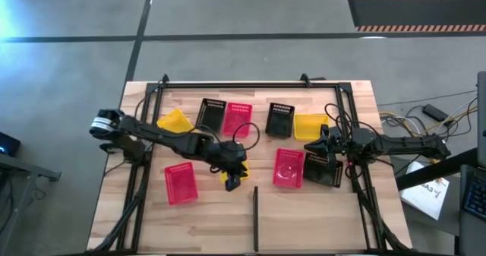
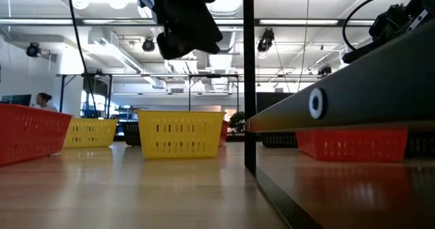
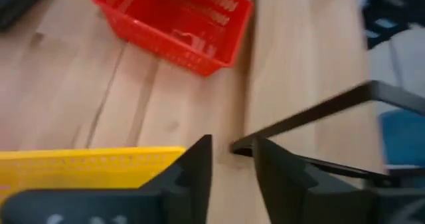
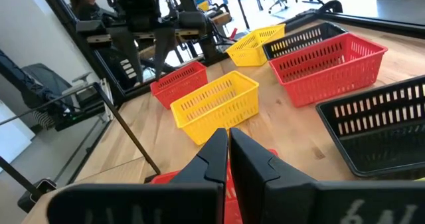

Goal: Stack baskets on shelf by color
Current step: Put the bottom center yellow bin on the shelf

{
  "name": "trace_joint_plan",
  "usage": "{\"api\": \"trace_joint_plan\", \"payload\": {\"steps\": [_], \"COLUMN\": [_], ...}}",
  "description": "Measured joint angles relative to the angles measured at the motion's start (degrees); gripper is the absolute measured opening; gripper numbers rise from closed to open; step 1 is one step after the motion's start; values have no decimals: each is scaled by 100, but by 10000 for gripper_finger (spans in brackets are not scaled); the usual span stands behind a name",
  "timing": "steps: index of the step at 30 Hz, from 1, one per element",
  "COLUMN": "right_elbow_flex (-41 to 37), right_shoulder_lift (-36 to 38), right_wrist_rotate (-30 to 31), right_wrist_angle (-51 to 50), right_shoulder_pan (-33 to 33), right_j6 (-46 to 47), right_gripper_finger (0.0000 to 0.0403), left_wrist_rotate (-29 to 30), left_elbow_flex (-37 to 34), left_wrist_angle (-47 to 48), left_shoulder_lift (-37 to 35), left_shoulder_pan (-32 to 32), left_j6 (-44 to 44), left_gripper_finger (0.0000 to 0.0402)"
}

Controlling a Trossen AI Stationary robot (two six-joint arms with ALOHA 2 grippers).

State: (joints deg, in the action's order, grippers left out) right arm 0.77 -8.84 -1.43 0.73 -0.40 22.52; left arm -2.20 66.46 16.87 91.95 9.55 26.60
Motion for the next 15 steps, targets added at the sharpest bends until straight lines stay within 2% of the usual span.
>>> {"api": "trace_joint_plan", "payload": {"steps": [3, 7, 15], "right_elbow_flex": [0, -2, 0], "right_shoulder_lift": [0, 1, 2], "right_wrist_rotate": [1, 2, 2], "right_wrist_angle": [0, 0, -2], "right_shoulder_pan": [2, 0, 1], "right_j6": [0, 0, 0], "right_gripper_finger": [9, 9, 9], "left_wrist_rotate": [169, 449, 8], "left_elbow_flex": [81, 87, 205], "left_wrist_angle": [442, 916, 1110], "left_shoulder_lift": [114, 258, 924], "left_shoulder_pan": [-8, -5, 63], "left_j6": [238, 756, 912], "left_gripper_finger": [133, 153, 156]}}
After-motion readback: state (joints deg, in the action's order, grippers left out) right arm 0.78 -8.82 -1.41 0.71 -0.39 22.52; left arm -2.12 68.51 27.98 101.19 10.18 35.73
